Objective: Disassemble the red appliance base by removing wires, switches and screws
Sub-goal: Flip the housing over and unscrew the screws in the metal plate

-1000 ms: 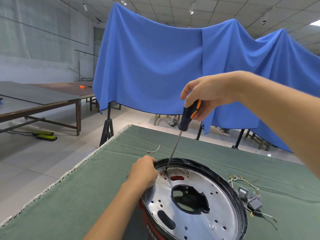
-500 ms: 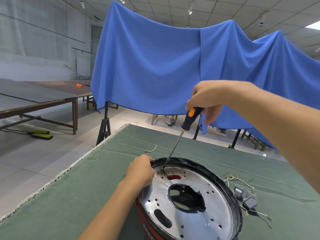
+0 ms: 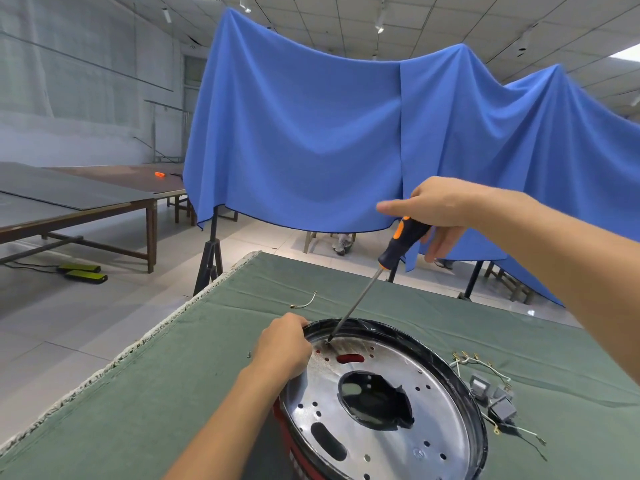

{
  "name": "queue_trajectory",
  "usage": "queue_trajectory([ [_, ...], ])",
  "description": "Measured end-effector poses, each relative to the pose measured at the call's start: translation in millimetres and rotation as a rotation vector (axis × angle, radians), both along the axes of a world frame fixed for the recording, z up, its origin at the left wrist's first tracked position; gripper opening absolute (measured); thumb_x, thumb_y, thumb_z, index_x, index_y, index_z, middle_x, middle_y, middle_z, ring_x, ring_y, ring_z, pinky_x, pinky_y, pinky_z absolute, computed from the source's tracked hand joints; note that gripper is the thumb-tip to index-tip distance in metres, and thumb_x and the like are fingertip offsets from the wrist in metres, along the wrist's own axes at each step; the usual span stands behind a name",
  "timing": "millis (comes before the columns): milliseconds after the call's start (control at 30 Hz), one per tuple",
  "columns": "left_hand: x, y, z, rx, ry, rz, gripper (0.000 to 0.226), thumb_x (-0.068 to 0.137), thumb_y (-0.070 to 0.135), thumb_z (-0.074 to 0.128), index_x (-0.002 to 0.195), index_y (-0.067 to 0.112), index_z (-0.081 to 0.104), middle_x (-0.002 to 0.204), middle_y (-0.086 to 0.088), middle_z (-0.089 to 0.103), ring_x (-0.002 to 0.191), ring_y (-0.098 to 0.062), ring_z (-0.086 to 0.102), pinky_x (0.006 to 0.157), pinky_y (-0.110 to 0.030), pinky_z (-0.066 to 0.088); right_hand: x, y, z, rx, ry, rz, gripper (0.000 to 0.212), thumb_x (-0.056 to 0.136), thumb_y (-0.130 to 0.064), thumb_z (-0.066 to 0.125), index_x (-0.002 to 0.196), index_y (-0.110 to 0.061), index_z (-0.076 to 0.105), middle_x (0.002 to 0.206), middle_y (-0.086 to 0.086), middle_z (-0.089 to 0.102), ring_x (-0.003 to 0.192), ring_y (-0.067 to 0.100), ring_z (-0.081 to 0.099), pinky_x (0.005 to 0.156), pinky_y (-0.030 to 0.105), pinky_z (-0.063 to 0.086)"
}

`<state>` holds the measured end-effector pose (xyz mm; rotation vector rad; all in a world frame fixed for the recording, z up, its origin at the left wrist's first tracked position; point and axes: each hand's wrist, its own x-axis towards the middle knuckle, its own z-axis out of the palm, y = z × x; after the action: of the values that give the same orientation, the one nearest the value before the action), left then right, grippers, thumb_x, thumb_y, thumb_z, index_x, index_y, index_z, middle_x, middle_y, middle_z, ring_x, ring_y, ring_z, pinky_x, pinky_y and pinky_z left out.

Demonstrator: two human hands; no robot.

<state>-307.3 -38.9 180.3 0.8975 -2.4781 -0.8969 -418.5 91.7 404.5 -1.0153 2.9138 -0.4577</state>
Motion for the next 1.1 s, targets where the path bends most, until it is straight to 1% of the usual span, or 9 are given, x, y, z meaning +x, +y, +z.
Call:
queue_trajectory([
  [100,0.1,0.5,0.3,0.001,0.001,0.0,0.028,0.078,-0.002,0.043,0.074,0.022,0.056,0.082,-0.007,0.063,0.089,-0.034,0.059,0.073,-0.035,0.048,-5.7,-0.8,-6.8,-0.089,0.098,0.055,0.034,0.098,-0.032,0.046,0.094,-0.002,0.062,0.076,0.014,0.072,0.04,0.023,0.064,0.034,0.018,0.043],
  [200,0.6,1.3,1.2,-0.015,0.003,-0.004,0.031,0.078,-0.002,0.043,0.086,0.021,0.062,0.092,-0.009,0.066,0.092,-0.034,0.059,0.077,-0.037,0.05,-2.3,-0.2,-1.4,-0.177,-0.091,0.139,0.009,0.095,-0.012,0.048,0.096,-0.009,0.057,0.083,0.017,0.068,0.05,0.024,0.068,0.052,0.029,0.059],
  [333,0.3,0.2,0.4,-0.013,0.001,-0.005,0.026,0.076,-0.002,0.043,0.074,0.021,0.056,0.078,-0.007,0.061,0.087,-0.034,0.059,0.07,-0.035,0.047,5.5,3.1,4.7,-0.142,-0.165,0.154,0.015,0.089,-0.018,0.06,0.103,-0.015,0.057,0.09,0.014,0.069,0.069,0.028,0.071,0.07,0.037,0.061],
  [433,0.0,0.5,0.4,-0.015,-0.003,-0.009,0.026,0.076,-0.002,0.043,0.074,0.02,0.057,0.078,-0.006,0.061,0.087,-0.034,0.059,0.068,-0.033,0.045,14.2,0.6,-2.4,0.053,0.148,-0.03,0.045,0.092,-0.055,0.051,0.084,-0.012,0.056,0.079,0.011,0.063,0.057,0.027,0.065,0.056,0.031,0.052],
  [500,-0.4,0.0,0.4,-0.026,-0.001,-0.007,0.028,0.077,-0.001,0.044,0.079,0.021,0.06,0.083,-0.007,0.064,0.088,-0.033,0.059,0.069,-0.033,0.046,18.1,-1.8,-7.6,0.21,0.523,-0.146,0.05,0.098,-0.053,0.038,0.07,-0.013,0.049,0.071,0.007,0.053,0.055,0.021,0.051,0.05,0.027,0.033],
  [567,-1.1,-0.3,-0.4,-0.032,0.003,-0.004,0.029,0.078,-0.001,0.044,0.084,0.021,0.063,0.086,-0.007,0.065,0.088,-0.032,0.059,0.071,-0.033,0.046,19.9,-5.1,-8.2,0.227,0.61,-0.118,0.043,0.099,-0.041,0.038,0.068,-0.013,0.047,0.07,0.005,0.049,0.054,0.02,0.044,0.049,0.027,0.026],
  [767,-1.9,-1.6,-2.0,-0.043,-0.001,0.009,0.03,0.079,0.0,0.044,0.09,0.02,0.064,0.091,-0.007,0.067,0.086,-0.031,0.058,0.073,-0.033,0.048,26.9,1.7,8.6,0.059,0.017,0.174,0.012,0.09,-0.023,0.06,0.09,-0.015,0.052,0.084,0.005,0.06,0.063,0.02,0.063,0.05,0.029,0.054],
  [933,-1.1,0.2,-0.8,-0.062,-0.019,0.006,0.024,0.079,0.0,0.044,0.079,0.022,0.055,0.088,-0.008,0.064,0.089,-0.033,0.058,0.069,-0.032,0.045,24.4,3.0,-15.8,0.314,0.699,-0.148,0.05,0.097,-0.053,0.038,0.068,-0.014,0.047,0.069,0.003,0.049,0.054,0.018,0.044,0.048,0.027,0.025],
  [1100,-2.3,0.5,-0.6,-0.08,-0.032,0.009,0.023,0.08,0.003,0.045,0.078,0.024,0.052,0.094,-0.01,0.066,0.091,-0.035,0.058,0.072,-0.033,0.045,12.1,8.9,-4.8,0.057,0.215,0.034,0.023,0.097,-0.022,0.042,0.08,-0.01,0.05,0.067,0.01,0.061,0.048,0.022,0.058,0.047,0.025,0.045],
])
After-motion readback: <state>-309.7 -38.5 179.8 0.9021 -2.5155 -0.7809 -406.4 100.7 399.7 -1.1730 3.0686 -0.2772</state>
